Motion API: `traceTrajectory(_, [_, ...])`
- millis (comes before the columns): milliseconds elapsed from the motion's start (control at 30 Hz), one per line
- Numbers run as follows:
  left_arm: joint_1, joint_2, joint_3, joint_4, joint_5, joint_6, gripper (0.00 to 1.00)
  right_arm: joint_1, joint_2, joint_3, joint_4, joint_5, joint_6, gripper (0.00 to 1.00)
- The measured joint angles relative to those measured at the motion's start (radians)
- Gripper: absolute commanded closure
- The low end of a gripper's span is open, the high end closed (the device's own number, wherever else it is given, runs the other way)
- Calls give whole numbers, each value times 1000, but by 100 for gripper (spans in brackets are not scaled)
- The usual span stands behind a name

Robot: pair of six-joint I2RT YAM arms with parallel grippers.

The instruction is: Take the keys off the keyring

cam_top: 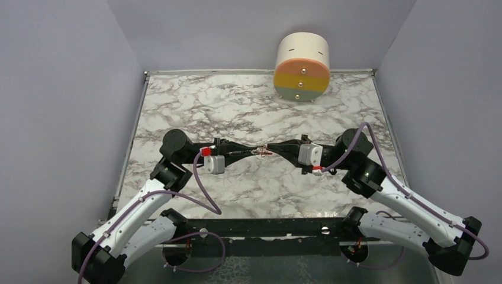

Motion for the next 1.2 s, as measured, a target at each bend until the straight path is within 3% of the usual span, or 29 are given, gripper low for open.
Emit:
traceTrajectory(33, [0, 0, 0, -5, 0, 6, 99, 2, 1, -3, 4, 9, -9, 98])
traceTrajectory(100, [1, 0, 0, -11, -1, 14, 85, 6, -2, -25, 34, 29, -20, 98])
traceTrajectory(200, [3, 4, 0, -28, -11, 21, 37, 10, -3, -61, 82, 61, -31, 98])
traceTrajectory(233, [4, 9, 2, -38, -9, 21, 27, 8, -5, -68, 97, 92, -40, 98])
traceTrajectory(300, [5, 20, 5, -60, -6, 12, 13, -6, -10, -70, 127, 149, -53, 98])
traceTrajectory(367, [5, 38, 10, -72, -7, 0, 11, -14, -16, -70, 154, 187, -59, 98])
traceTrajectory(667, [3, 62, 40, -27, -105, -98, 11, -17, -23, -70, 205, 224, -64, 98])
traceTrajectory(733, [0, 62, 38, 21, -145, -146, 20, -17, -23, -70, 211, 224, -61, 98])
traceTrajectory(833, [-7, 62, 24, 133, -223, -246, 68, -17, -23, -70, 222, 223, -60, 98])
traceTrajectory(1000, [-32, 84, 10, 320, -351, -400, 74, -17, -23, -70, 225, 222, -53, 98])
traceTrajectory(1200, [-90, 144, 14, 434, -441, -493, 91, -17, -23, -70, 226, 220, -50, 98])
